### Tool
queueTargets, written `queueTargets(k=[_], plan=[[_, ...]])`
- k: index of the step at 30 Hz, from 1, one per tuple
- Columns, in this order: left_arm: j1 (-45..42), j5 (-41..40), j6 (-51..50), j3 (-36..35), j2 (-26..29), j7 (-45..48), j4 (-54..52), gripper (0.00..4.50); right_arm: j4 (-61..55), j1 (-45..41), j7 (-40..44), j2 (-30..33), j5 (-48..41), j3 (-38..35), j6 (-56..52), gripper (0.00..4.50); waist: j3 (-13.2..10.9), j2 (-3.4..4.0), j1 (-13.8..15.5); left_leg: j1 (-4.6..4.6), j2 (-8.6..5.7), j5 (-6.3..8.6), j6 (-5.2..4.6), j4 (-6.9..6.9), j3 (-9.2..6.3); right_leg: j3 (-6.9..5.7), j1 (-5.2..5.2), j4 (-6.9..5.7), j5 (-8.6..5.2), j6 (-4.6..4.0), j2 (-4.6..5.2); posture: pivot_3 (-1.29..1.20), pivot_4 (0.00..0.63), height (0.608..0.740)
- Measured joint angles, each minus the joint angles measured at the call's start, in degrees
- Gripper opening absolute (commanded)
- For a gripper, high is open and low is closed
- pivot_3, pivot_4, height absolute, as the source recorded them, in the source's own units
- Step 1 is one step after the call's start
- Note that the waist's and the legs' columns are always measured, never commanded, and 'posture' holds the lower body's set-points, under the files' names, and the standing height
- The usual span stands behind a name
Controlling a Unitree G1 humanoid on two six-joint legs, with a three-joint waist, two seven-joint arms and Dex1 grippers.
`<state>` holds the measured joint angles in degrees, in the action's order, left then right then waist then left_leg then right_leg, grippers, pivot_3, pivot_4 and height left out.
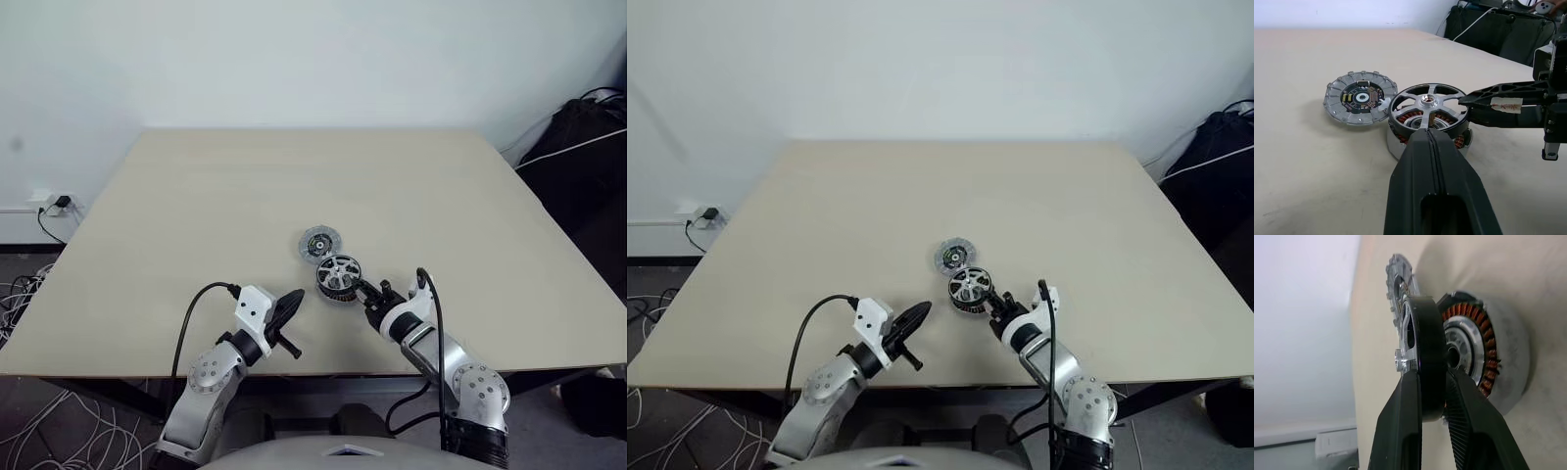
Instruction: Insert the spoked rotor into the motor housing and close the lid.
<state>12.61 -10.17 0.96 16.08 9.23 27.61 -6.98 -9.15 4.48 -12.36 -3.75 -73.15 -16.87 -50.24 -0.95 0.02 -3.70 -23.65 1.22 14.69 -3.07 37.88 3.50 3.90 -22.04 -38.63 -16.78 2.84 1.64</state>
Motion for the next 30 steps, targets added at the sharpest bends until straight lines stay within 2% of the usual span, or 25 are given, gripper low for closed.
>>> queueTargets(k=[7, 8, 18, 19, 30], plan=[[0.1, 0.0, -0.5, 0.0, -0.1, 0.0, 0.0, 0.00, 0.8, 0.0, 0.6, -0.1, 0.8, 0.6, 0.5, 0.38, 0.0, 0.02, 0.0, 0.05, 0.00, 0.00, 0.00, 0.01, 0.00, 0.00, 0.07, 0.00, -0.01, -0.01, 0.01, 0.00, 0.000, 0.740], [0.1, 0.0, -0.5, 0.0, -0.1, 0.0, 0.0, 0.00, 0.9, 0.0, 0.7, -0.1, 0.8, 0.5, 0.7, 1.10, 0.0, 0.02, 0.0, 0.06, 0.00, 0.00, 0.00, 0.02, 0.00, 0.00, 0.07, 0.00, -0.01, -0.01, 0.01, 0.00, 0.000, 0.740], [0.1, -0.1, -0.1, 0.0, -0.3, 0.6, 1.2, 0.00, -0.3, 0.0, 1.2, 1.1, -0.1, 0.0, 1.1, 4.30, 0.1, 0.10, 0.0, 0.10, 0.00, -0.02, -0.03, 0.04, 0.00, 0.00, 0.13, 0.00, -0.01, -0.02, 0.02, 0.00, 0.000, 0.740], [0.1, -0.1, 0.0, 0.0, -0.4, 0.7, 1.8, 0.00, -0.6, 0.0, 1.2, 1.1, -0.3, 0.1, 1.1, 4.47, 0.1, 0.09, 0.0, 0.11, 0.00, -0.02, -0.04, 0.05, 0.00, 0.00, 0.14, 0.00, -0.03, -0.05, 0.02, 0.00, 0.000, 0.740], [-0.1, -0.1, 0.6, -0.1, -1.2, 1.2, 2.3, 0.00, -5.0, 1.0, 1.2, 3.3, 1.6, 0.1, 4.1, 4.47, 0.1, 0.13, 0.1, 0.02, -0.01, -0.06, -0.11, 0.03, 0.02, 0.01, 0.11, 0.15, -0.02, -0.05, 0.09, 0.00, 0.000, 0.740]])
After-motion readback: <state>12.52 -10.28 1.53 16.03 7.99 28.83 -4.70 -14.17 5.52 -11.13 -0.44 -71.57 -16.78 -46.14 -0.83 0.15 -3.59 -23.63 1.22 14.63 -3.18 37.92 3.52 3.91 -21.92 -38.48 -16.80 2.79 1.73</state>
